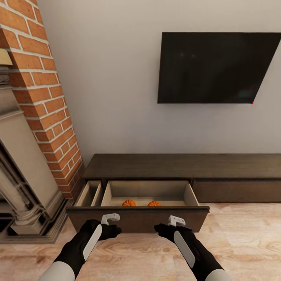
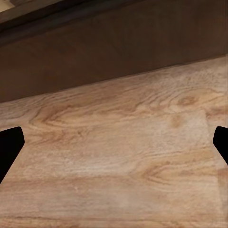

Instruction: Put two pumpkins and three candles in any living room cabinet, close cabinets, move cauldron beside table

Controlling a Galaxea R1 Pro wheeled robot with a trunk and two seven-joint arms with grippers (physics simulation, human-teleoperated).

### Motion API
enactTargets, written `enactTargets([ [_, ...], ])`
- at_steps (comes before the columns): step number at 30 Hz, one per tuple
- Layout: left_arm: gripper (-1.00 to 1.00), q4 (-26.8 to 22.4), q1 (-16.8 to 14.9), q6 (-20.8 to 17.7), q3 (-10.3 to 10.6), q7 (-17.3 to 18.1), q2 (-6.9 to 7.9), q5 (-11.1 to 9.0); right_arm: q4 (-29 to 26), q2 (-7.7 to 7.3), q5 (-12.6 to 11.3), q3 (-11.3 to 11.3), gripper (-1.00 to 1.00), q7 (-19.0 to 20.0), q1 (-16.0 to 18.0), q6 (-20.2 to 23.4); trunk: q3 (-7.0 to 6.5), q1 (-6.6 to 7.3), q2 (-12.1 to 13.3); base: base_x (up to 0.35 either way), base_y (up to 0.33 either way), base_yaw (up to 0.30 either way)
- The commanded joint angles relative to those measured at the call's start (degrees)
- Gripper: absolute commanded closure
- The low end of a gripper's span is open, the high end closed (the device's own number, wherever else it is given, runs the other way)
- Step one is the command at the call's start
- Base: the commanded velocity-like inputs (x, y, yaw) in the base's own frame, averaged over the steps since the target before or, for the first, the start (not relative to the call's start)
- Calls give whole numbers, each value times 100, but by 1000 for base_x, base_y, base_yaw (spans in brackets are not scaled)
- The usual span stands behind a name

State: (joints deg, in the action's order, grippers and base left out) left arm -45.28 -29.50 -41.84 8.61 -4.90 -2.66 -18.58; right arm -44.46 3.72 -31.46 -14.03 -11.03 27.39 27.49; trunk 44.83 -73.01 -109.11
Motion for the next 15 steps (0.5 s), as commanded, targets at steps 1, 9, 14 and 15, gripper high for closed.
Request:
enactTargets([
  [1,-100,-8,-3,-15,11,-56,2,-56,-9,-6,-58,-16,-100,-54,3,2,24,-22,-44,0,0,0],
  [9,-100,5,4,292,15,-63,3,-49,10,-30,-1,-22,-100,-63,3,-714,168,-198,-365,0,0,0],
  [14,-100,65,11,851,26,-63,11,-24,71,-20,11,-69,-100,-94,3,-1172,257,-307,-566,0,0,0],
  [15,-100,77,12,1013,33,-63,11,-7,79,-17,16,-74,-100,-96,3,-1279,275,-329,-606,0,0,0],
])
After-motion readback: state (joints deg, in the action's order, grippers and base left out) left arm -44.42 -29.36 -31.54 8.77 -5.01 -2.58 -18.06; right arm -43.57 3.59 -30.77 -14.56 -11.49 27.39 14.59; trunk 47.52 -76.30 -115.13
